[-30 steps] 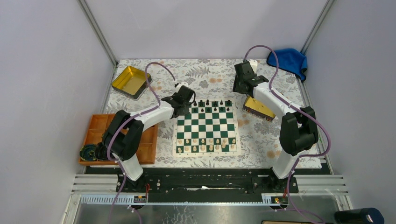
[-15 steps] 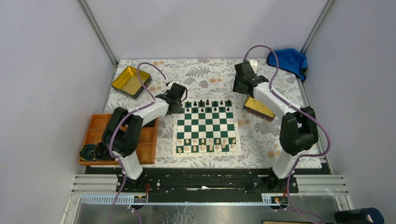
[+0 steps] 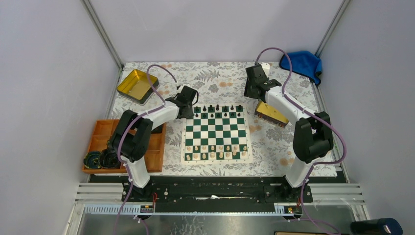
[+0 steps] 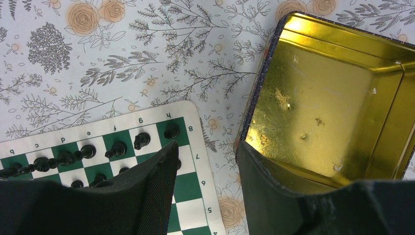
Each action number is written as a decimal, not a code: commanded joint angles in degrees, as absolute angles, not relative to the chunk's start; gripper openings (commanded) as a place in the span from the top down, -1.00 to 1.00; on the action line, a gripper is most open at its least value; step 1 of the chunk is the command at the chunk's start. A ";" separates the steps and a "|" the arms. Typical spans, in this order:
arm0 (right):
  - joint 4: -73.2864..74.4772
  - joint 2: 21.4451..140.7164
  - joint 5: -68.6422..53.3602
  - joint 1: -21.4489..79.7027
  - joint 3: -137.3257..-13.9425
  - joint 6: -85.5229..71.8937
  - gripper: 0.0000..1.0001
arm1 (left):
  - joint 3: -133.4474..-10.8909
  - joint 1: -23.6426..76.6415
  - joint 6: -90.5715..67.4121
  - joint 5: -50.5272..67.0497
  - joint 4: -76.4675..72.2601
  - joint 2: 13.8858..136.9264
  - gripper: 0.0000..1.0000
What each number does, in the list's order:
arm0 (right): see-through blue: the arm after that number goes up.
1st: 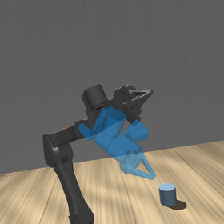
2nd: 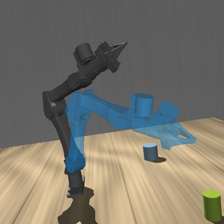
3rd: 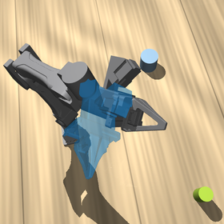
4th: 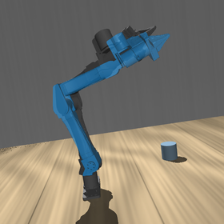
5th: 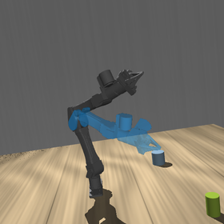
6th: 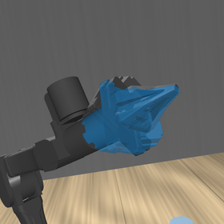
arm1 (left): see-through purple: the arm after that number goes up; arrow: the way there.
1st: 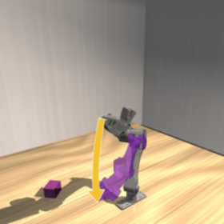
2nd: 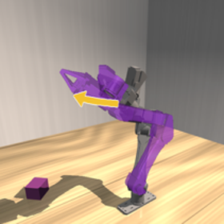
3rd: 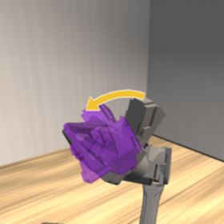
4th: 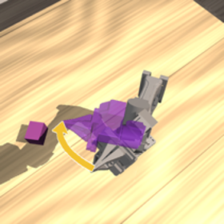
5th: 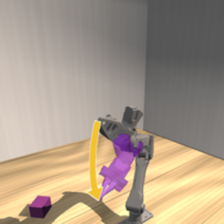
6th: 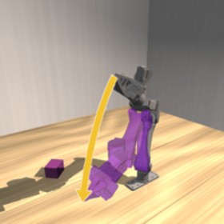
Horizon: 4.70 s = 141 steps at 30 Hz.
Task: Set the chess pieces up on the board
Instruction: Place the chess piece on the chessboard, then pick up the storage box at the center of the board.
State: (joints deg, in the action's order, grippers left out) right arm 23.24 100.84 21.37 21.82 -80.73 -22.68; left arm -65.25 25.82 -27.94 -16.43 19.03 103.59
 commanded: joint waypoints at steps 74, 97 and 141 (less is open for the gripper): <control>22.63 104.37 21.13 21.53 -84.64 -22.01 -0.09 | -69.80 25.40 -27.64 -15.59 17.32 108.02 0.40; 22.63 104.29 21.85 16.78 -82.71 -23.58 -0.10 | -66.21 25.05 -30.92 -19.68 21.44 90.11 -0.24; 17.79 117.68 26.86 11.95 -89.46 -18.30 1.00 | -62.64 21.69 -30.26 -15.06 23.87 86.99 -0.26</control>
